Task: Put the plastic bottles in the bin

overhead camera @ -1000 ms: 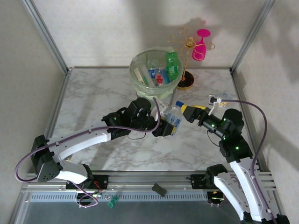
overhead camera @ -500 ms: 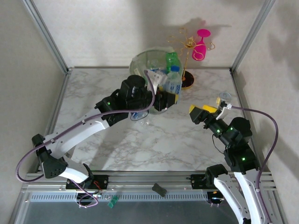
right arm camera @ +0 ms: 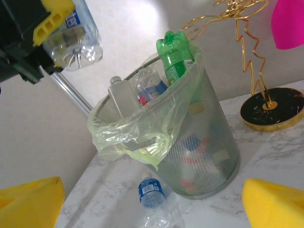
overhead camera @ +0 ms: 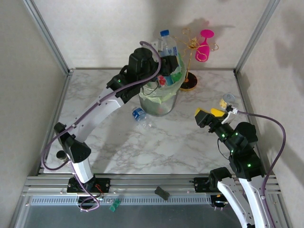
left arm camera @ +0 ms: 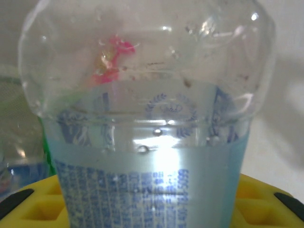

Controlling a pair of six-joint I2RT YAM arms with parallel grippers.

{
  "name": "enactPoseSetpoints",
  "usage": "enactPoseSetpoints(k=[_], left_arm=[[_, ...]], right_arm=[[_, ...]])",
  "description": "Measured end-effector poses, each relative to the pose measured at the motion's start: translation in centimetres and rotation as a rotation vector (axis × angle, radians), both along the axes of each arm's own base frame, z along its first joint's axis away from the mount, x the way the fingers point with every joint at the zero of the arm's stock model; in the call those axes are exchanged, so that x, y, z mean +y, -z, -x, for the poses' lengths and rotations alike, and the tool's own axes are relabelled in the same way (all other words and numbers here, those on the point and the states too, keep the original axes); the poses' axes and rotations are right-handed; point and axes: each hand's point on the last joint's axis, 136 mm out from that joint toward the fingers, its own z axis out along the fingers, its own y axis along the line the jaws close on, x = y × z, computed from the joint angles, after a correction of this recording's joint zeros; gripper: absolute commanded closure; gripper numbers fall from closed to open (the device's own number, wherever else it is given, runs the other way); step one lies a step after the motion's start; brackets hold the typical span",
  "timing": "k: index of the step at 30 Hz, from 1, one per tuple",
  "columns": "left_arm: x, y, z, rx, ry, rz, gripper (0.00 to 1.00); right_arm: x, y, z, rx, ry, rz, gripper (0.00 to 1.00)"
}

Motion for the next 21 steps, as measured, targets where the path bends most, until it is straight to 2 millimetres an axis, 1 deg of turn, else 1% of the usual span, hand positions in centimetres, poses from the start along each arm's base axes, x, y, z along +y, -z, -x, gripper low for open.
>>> enactPoseSetpoints(k=[3,6,9,11,14,16,21], left_arm=[[0.0,-0.3,-2.0,-0.005,-0.041,0.019,0.84],[-0.1,0.6,-3.9,0.014,-0.073,0.027,0.84],[-0.4,2.3,-5.7,0.047,-0.095,0.030,0.84],[-0.4,4.0,-6.9,0.086,-0.110,0.022,0.84],[-0.4,6.7,-7.9,0.147,-0.131,0.002,0.82],[-0.4,8.1,-8.4,0.180,-0.141,-0.008,0.81],[-0.6,9.8,-8.7,0.228,-0.148,-0.011,0.79]], right_arm=[[-0.1,0.4,-0.2,0.007,0.007,0.006,0.04],[-0.2,0.5,-0.2,0.008,0.014,0.010,0.04],[-0.6,0.5,-0.4,0.006,0.042,0.012,0.04],[-1.1,0.5,-0.3,0.004,0.067,0.016,0.04],[-1.8,0.2,0.1,-0.012,0.097,0.016,0.04],[-2.1,0.1,0.2,-0.022,0.113,0.017,0.03],[-2.4,0.7,-0.1,-0.011,0.138,0.027,0.04]])
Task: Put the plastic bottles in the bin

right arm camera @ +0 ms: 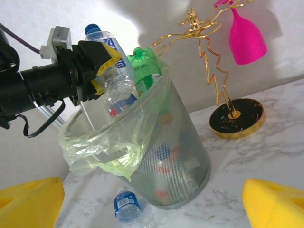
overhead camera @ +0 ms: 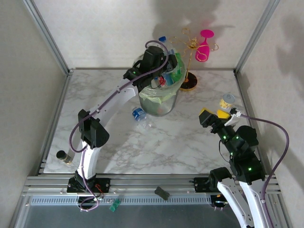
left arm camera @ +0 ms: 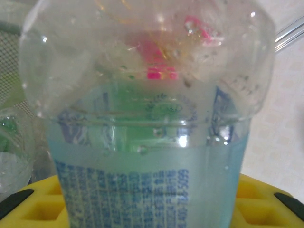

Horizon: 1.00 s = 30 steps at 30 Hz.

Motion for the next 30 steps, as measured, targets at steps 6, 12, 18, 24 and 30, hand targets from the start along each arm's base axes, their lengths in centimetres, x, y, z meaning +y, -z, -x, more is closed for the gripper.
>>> enactPoseSetpoints(k=[6,12,18,24,30], left_arm=[[-0.3,1.9,0.2,0.034,-0.001,-0.012,0.76],[0.3,2.1,1.5,0.018,-0.018,-0.014,0.67],[0.3,2.1,1.5,0.012,-0.024,-0.013,0.49],[0.3,1.9,1.6,-0.003,-0.039,-0.021,0.35],[0.7,1.9,1.6,-0.010,-0.058,-0.051,0.29]], right_arm=[[-0.2,0.9,-0.4,0.024,0.016,0.008,0.03],[-0.2,1.1,-0.4,0.028,0.019,0.009,0.03],[-0.2,1.3,-0.5,0.034,0.019,0.002,0.03],[-0.2,1.4,-0.6,0.039,0.020,0.001,0.03],[-0.2,1.4,-0.6,0.040,0.021,0.002,0.03]])
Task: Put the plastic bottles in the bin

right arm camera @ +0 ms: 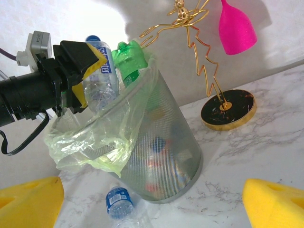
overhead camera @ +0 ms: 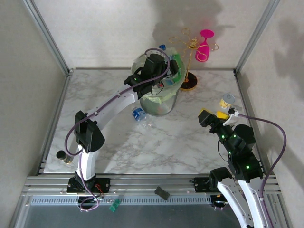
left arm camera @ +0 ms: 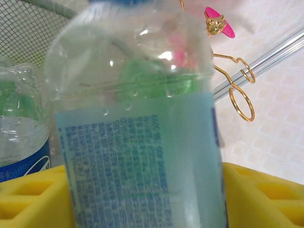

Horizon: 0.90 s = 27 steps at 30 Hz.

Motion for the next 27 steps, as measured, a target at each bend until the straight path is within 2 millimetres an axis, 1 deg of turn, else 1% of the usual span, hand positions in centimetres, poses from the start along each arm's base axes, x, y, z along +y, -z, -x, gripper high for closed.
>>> enactPoseSetpoints(k=[5,11,19,23,27], left_arm=[[-0.1,-0.5,0.4,-0.010,0.022,-0.036,0.26],[0.3,-2.7,1.1,-0.044,0.034,-0.047,0.23],[2.2,-6.7,3.0,-0.096,0.027,-0.032,0.20],[3.5,-9.2,4.6,-0.129,0.026,-0.007,0.20],[5.2,-11.3,6.7,-0.162,0.034,0.017,0.21]], right_arm=[[0.1,0.1,-0.2,0.008,0.000,0.002,0.03],[0.1,-0.6,-0.2,0.001,-0.001,-0.001,0.04],[0.1,-1.9,0.0,-0.021,-0.004,-0.008,0.03],[0.1,-2.2,0.0,-0.025,-0.004,-0.012,0.04],[0.1,-2.2,0.0,-0.024,-0.004,-0.012,0.04]])
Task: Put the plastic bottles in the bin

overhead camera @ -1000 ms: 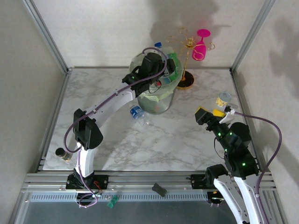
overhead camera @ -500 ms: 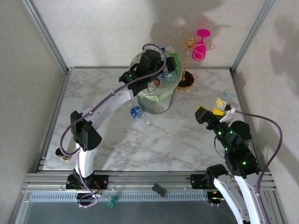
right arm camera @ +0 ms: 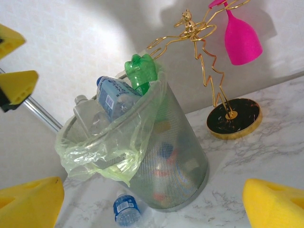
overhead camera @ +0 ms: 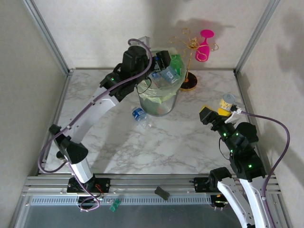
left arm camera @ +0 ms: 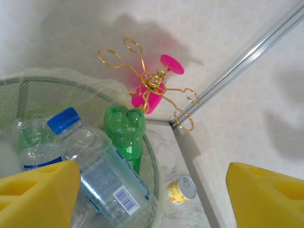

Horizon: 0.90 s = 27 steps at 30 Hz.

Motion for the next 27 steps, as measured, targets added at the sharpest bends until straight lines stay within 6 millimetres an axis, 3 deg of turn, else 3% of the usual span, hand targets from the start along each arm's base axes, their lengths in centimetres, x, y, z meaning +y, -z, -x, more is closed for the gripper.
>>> enactPoseSetpoints(k=[7,13,18,21,24,27], left_arm=[[3.4,-1.0,3.9,-0.060,0.002,0.007,0.24],[7.5,0.5,6.9,-0.087,-0.059,-0.018,0.23],[11.4,1.9,7.6,-0.086,-0.164,-0.051,0.23],[14.5,4.2,7.0,-0.045,-0.252,-0.060,0.20],[17.1,8.1,6.3,0.036,-0.326,-0.064,0.19],[18.5,12.5,5.9,0.139,-0.376,-0.071,0.16]], right_arm=[[0.2,0.1,0.0,0.005,-0.013,0.000,0.04],[1.0,0.6,-0.3,0.029,-0.050,0.003,0.05],[1.6,1.0,-0.5,0.050,-0.080,0.001,0.06],[1.9,1.2,-0.6,0.059,-0.093,-0.007,0.07],[2.1,1.2,-0.8,0.065,-0.102,-0.019,0.07],[2.2,1.2,-0.9,0.069,-0.105,-0.029,0.07]])
